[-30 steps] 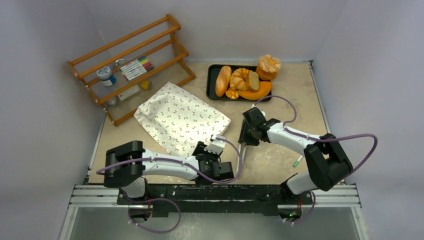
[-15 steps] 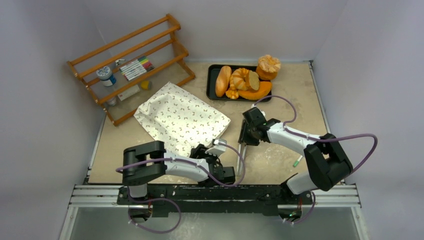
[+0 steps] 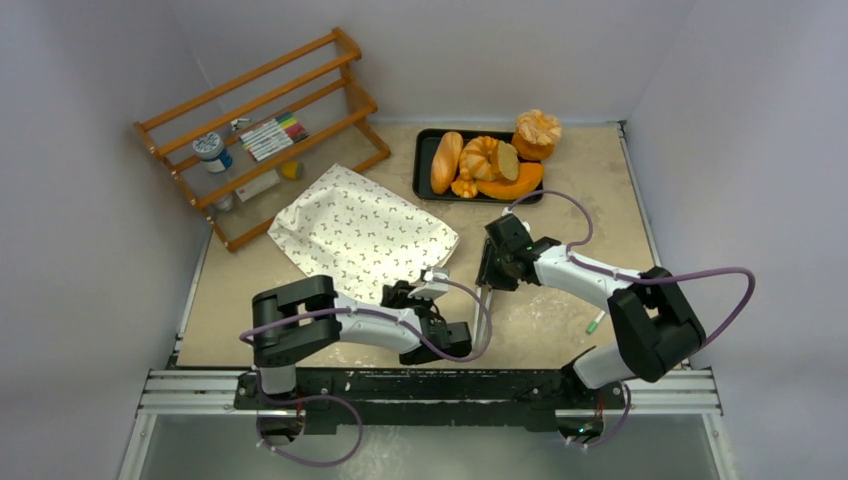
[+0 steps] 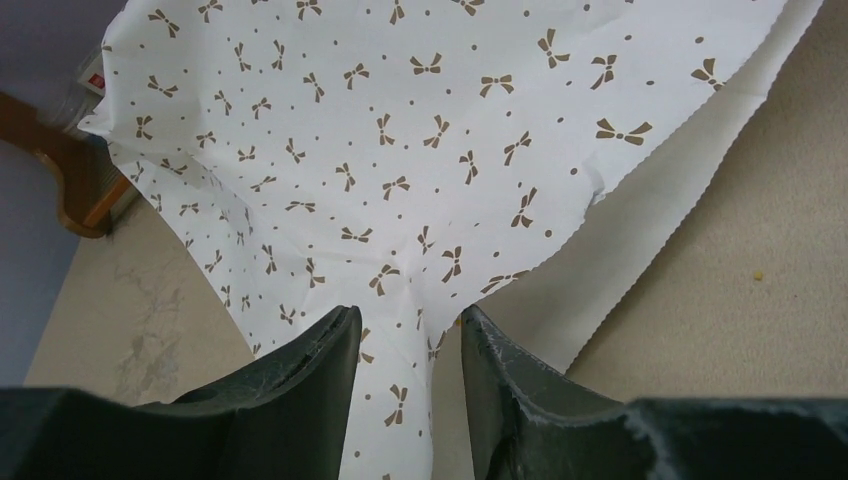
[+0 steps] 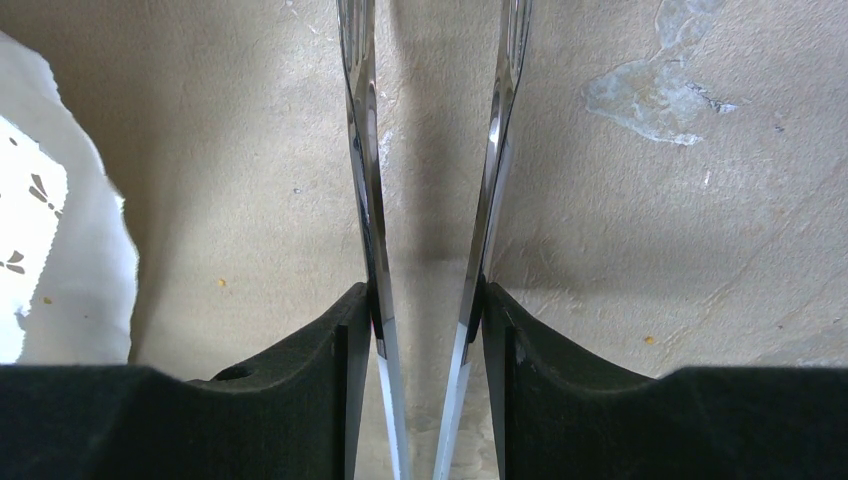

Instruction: Take the fake bread out of the paper bag

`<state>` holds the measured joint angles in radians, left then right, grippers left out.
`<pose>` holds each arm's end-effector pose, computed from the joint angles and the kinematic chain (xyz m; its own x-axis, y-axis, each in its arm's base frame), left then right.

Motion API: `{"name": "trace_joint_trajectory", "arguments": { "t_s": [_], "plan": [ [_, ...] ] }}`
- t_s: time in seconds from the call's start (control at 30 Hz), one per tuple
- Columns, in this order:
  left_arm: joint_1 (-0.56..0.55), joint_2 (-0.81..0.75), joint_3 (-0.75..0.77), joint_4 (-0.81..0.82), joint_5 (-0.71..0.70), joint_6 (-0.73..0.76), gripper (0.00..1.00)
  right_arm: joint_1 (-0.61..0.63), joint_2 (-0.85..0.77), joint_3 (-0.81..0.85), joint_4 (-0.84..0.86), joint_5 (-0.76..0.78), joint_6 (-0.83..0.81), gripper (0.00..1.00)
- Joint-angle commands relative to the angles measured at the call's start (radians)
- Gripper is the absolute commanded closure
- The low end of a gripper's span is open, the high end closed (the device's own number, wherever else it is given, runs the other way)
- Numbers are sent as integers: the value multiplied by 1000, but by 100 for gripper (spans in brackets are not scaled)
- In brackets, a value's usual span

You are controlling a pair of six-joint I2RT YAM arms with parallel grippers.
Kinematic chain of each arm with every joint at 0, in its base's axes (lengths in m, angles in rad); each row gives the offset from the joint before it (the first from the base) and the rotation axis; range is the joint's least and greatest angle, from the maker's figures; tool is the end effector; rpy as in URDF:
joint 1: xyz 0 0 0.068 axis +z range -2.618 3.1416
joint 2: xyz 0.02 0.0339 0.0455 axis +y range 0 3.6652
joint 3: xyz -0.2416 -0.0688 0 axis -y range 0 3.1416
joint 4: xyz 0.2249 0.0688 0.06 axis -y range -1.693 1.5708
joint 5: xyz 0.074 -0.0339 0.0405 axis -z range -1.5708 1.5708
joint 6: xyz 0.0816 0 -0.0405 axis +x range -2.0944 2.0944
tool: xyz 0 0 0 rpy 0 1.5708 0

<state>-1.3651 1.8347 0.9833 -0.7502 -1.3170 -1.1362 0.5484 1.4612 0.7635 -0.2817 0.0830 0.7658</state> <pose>0.1332 -0.2515 0.1227 -0.3144 0.3919 -0.8646 -0.0791 0.8968 0.4353 0.2519 0.1460 0.1262 -0.8434 0.2942 -0.4496 0.1450 0.9303 0.3368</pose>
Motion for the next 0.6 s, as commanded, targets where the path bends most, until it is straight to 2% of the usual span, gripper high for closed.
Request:
{"name": "trace_joint_trajectory", "arguments": {
  "t_s": [0.0, 0.13, 0.23, 0.4, 0.57],
  "plan": [
    [20, -32, 3, 49, -47, 45, 66, -6, -30, -8, 25, -1, -6, 56],
    [27, -95, 54, -1, -71, 65, 100, -7, -31, -17, 31, 0, -3, 56],
    [31, -151, 138, -96, -96, 66, 100, -8, -36, -24, 32, 1, 0, 56],
    [41, -258, 366, -261, -135, 112, 100, -13, -39, -36, 40, 4, 2, 56],
    [107, -341, 528, -319, -123, 241, 100, -12, -19, -40, 54, 2, 4, 54]
  ]
}}
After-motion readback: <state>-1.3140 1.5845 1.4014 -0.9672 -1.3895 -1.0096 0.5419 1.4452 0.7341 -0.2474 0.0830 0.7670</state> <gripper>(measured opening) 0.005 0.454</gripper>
